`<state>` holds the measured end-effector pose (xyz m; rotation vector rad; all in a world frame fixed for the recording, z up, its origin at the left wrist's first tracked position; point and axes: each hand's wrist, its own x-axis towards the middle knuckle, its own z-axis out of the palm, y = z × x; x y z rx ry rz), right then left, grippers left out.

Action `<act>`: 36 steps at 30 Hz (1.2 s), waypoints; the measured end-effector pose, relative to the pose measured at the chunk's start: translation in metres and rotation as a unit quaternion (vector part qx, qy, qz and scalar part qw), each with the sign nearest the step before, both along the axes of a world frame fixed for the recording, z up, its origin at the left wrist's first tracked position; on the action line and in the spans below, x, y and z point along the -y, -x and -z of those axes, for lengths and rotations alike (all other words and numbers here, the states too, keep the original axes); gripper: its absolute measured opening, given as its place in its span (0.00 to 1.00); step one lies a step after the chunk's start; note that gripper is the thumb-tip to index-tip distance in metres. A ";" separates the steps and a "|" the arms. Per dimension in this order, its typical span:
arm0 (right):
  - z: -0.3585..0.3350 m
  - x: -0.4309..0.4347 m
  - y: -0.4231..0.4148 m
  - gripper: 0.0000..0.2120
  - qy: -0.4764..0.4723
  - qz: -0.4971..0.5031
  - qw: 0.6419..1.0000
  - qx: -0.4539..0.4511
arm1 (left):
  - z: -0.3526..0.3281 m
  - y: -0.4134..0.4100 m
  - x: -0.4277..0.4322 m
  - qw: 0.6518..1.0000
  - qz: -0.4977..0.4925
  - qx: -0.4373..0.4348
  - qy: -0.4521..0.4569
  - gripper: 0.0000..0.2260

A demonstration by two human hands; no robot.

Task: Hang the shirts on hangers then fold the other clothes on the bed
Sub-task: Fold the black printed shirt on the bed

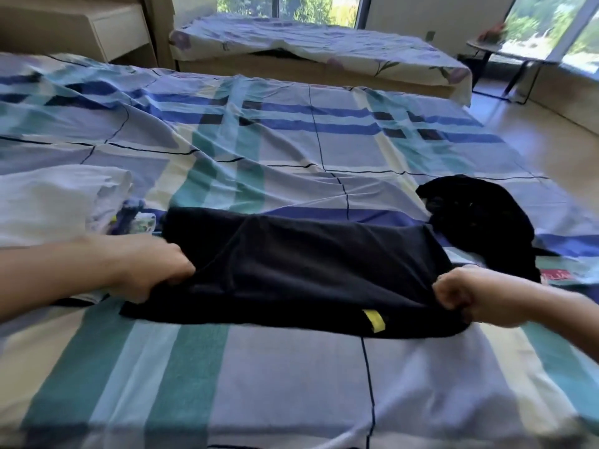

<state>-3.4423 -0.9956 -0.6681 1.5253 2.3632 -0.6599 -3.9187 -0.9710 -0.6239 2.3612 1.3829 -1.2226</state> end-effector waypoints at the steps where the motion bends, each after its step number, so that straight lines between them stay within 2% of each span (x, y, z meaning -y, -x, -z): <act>1: -0.006 0.000 0.004 0.16 0.045 0.017 0.999 0.023 | 0.000 0.000 0.002 1.000 -0.006 -0.001 0.017 0.11; 3: -0.024 -0.005 0.010 0.15 0.154 0.062 0.983 0.074 | 0.002 0.005 -0.002 0.997 -0.044 0.031 0.055 0.09; 4: -0.034 -0.007 0.014 0.13 0.183 0.079 0.976 0.087 | 0.003 0.004 -0.004 0.995 -0.038 0.089 0.031 0.06; 5: -0.042 -0.010 0.020 0.10 0.171 0.090 0.978 0.078 | 0.006 0.002 -0.009 0.984 -0.026 0.172 -0.025 0.04; 6: -0.046 -0.013 0.028 0.07 0.105 0.093 0.989 0.050 | 0.009 -0.003 -0.013 0.961 -0.005 0.255 -0.106 0.06; 7: -0.044 -0.019 0.036 0.08 -0.006 0.098 0.995 0.012 | 0.015 -0.012 -0.018 0.927 0.023 0.325 -0.185 0.08; 9: -0.030 -0.027 0.065 0.06 -0.226 0.111 0.963 -0.091 | 0.033 -0.030 -0.023 0.871 0.064 0.393 -0.288 0.14; 10: -0.019 -0.030 0.081 0.10 -0.280 0.111 0.945 -0.124 | 0.045 -0.038 -0.025 0.867 0.067 0.390 -0.304 0.20; 11: -0.006 -0.033 0.093 0.20 -0.285 0.111 0.943 -0.135 | 0.058 -0.044 -0.027 0.877 0.056 0.373 -0.297 0.26; 12: 0.010 -0.034 0.100 0.29 -0.256 0.111 0.953 -0.122 | 0.071 -0.046 -0.028 0.894 0.037 0.349 -0.279 0.32; 14: 0.046 -0.034 0.101 0.42 -0.191 0.117 0.973 -0.055 | 0.095 -0.038 -0.028 0.917 -0.014 0.314 -0.246 0.41; 17: 0.076 -0.031 0.078 0.54 -0.164 0.162 0.973 -0.005 | 0.124 -0.020 -0.028 0.916 -0.102 0.309 -0.235 0.50; 21: 0.076 -0.023 0.051 0.39 -0.163 0.264 0.949 0.051 | 0.127 -0.016 -0.029 0.918 -0.135 0.289 -0.237 0.54; 23: 0.070 -0.014 0.041 0.39 -0.155 0.329 0.930 0.054 | 0.126 -0.020 -0.027 0.908 -0.150 0.299 -0.254 0.54; 26: 0.056 0.000 0.040 0.43 -0.213 0.398 0.892 0.017 | 0.125 -0.037 -0.018 0.871 -0.167 0.367 -0.282 0.49; 28: 0.046 0.003 0.040 0.44 -0.233 0.430 0.872 -0.028 | 0.125 -0.055 -0.010 0.849 -0.100 0.412 -0.314 0.43; 31: 0.037 0.006 0.035 0.41 -0.150 0.476 0.865 -0.049 | 0.125 -0.086 0.005 0.847 0.011 0.445 -0.290 0.37; 33: 0.030 0.010 0.033 0.30 -0.095 0.493 0.860 -0.086 | 0.126 -0.104 0.015 0.858 0.047 0.443 -0.257 0.36; 35: 0.022 0.011 0.031 0.14 -0.053 0.510 0.834 -0.204 | 0.128 -0.117 0.019 0.870 0.058 0.430 -0.233 0.35; 36: 0.020 0.012 0.030 0.12 -0.022 0.517 0.816 -0.259 | 0.129 -0.120 0.021 0.878 0.057 0.420 -0.222 0.35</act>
